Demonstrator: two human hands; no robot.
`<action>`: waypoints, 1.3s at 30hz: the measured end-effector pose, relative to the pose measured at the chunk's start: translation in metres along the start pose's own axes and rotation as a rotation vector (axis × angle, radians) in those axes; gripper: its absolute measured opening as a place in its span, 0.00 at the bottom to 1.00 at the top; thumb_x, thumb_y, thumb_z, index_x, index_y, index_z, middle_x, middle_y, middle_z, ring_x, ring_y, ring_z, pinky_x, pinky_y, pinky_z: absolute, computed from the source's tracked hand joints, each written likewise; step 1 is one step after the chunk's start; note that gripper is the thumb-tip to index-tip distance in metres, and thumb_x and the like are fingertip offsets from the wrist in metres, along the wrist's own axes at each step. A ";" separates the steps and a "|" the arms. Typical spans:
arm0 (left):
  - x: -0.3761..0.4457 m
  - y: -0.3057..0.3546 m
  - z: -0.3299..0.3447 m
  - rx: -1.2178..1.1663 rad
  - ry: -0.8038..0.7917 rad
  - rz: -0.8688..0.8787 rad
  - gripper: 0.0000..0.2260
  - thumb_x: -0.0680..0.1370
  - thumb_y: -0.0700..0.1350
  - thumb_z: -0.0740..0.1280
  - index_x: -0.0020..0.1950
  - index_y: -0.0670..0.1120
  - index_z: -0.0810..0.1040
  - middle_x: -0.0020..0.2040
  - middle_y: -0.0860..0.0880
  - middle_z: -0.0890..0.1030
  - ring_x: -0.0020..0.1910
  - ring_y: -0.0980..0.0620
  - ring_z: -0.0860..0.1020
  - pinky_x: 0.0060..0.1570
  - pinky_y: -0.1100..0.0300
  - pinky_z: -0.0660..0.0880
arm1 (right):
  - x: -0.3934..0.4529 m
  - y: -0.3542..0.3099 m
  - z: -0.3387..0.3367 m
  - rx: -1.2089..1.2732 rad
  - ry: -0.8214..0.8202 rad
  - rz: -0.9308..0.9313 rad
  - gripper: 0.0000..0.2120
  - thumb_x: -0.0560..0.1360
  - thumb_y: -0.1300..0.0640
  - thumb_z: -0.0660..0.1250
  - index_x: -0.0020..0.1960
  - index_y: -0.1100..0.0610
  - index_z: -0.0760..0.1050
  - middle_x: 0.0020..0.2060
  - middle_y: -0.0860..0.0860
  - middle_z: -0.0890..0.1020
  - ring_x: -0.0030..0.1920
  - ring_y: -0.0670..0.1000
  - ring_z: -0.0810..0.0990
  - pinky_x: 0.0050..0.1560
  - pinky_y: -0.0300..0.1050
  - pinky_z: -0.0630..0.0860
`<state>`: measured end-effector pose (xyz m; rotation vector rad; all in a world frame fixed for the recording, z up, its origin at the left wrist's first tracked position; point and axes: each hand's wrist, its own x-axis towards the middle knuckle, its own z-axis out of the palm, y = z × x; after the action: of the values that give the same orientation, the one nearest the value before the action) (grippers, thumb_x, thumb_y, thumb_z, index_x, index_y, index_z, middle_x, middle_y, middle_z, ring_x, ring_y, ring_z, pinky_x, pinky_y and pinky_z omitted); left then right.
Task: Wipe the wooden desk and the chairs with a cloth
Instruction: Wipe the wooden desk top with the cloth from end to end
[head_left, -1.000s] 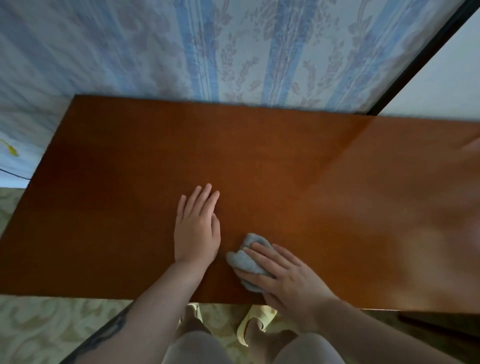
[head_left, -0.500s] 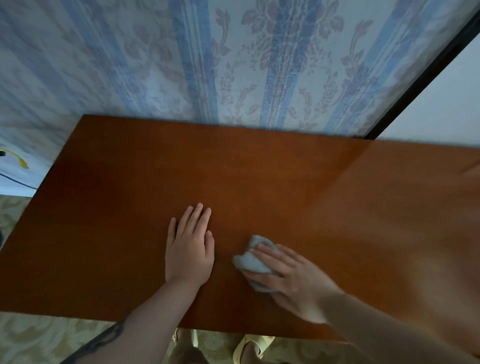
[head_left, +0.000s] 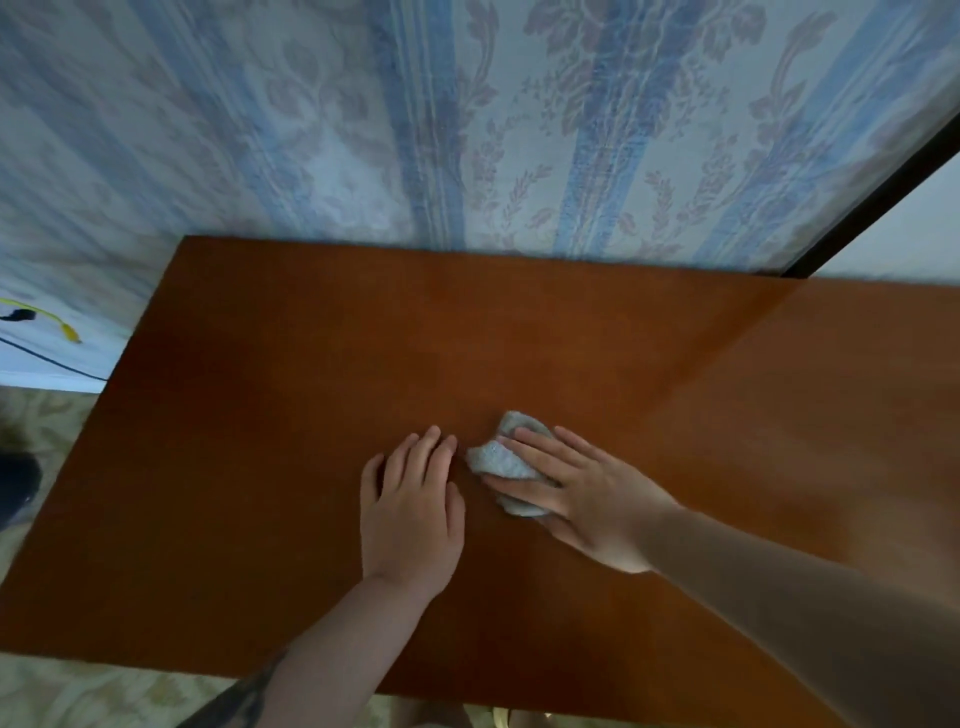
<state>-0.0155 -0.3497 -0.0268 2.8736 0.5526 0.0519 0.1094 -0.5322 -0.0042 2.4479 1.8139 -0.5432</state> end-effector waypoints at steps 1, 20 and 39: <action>0.007 -0.005 -0.003 0.010 0.002 0.042 0.17 0.78 0.47 0.57 0.66 0.49 0.75 0.64 0.50 0.76 0.65 0.49 0.72 0.64 0.48 0.68 | -0.001 0.016 -0.005 -0.036 -0.045 0.008 0.28 0.82 0.45 0.47 0.77 0.37 0.37 0.76 0.46 0.35 0.76 0.48 0.32 0.73 0.50 0.32; 0.093 -0.068 -0.009 -0.050 -0.094 0.112 0.26 0.79 0.56 0.50 0.76 0.49 0.64 0.76 0.52 0.63 0.77 0.53 0.54 0.76 0.48 0.50 | 0.092 0.023 -0.017 0.291 0.332 0.842 0.27 0.80 0.46 0.46 0.78 0.41 0.45 0.79 0.48 0.47 0.77 0.47 0.37 0.76 0.48 0.34; 0.107 -0.067 -0.007 -0.028 -0.012 -0.131 0.27 0.77 0.54 0.52 0.74 0.44 0.66 0.75 0.46 0.66 0.75 0.45 0.59 0.72 0.42 0.51 | 0.177 0.001 -0.044 0.264 0.374 0.718 0.27 0.79 0.52 0.53 0.79 0.46 0.55 0.79 0.50 0.50 0.78 0.51 0.43 0.76 0.51 0.37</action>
<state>0.0591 -0.2477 -0.0351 2.8018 0.7299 0.0209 0.1658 -0.3594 -0.0170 3.2793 0.8208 -0.2842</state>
